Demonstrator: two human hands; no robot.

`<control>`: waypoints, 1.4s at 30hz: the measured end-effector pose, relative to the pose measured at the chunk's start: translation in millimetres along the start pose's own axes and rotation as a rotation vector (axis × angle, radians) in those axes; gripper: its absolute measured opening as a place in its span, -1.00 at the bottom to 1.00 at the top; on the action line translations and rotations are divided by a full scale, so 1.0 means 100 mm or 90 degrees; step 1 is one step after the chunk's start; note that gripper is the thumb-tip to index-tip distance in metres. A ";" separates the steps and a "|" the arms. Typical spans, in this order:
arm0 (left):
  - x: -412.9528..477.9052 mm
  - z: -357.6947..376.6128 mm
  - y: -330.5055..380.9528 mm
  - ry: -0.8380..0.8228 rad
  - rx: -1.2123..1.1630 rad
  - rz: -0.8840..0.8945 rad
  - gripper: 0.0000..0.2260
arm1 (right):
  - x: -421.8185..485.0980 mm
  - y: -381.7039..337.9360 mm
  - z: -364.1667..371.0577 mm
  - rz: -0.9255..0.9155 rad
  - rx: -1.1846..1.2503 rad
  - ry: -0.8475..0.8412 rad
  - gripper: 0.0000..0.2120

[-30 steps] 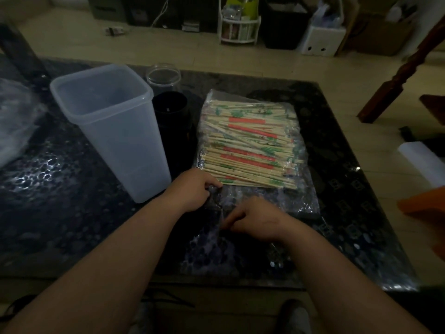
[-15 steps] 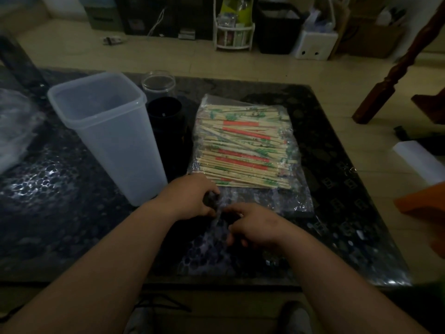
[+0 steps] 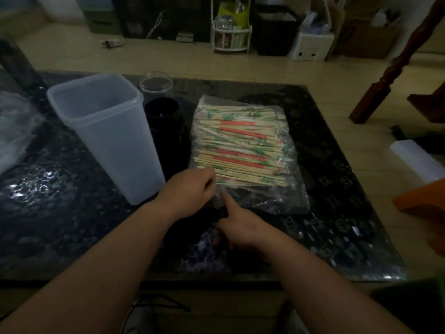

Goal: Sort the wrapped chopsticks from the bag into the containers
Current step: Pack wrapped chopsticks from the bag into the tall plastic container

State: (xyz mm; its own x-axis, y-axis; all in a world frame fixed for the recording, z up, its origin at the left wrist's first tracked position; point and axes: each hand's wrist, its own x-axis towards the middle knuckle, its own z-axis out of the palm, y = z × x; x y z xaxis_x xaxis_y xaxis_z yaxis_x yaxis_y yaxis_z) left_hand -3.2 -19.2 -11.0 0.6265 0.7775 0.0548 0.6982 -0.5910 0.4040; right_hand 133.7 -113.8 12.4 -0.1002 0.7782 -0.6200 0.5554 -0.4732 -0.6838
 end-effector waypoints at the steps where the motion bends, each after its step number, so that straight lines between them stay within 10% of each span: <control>1: 0.00 -0.01 0.01 0.013 -0.014 0.007 -0.89 | 0.00 0.00 0.00 0.010 0.029 0.011 -0.14; 27: -0.03 -0.10 0.10 0.175 -0.053 -0.094 -0.87 | -0.10 0.67 -0.70 0.149 0.415 0.433 -0.58; 35: -0.02 -0.12 0.19 0.269 -0.003 -0.036 -0.96 | 0.12 0.46 -0.47 -0.102 -0.268 0.399 -0.73; 42: -0.11 -0.17 0.13 0.331 0.006 0.062 -0.87 | 0.33 0.20 -0.50 -0.123 -0.417 0.332 -0.63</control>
State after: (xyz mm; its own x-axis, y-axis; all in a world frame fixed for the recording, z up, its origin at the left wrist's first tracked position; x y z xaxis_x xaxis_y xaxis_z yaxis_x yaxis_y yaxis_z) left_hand -6.5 -31.8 9.3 0.4358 0.7208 0.5390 0.6496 -0.6664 0.3660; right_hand 182.9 -77.6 -2.5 0.0602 0.9869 -0.1497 0.9486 -0.1032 -0.2992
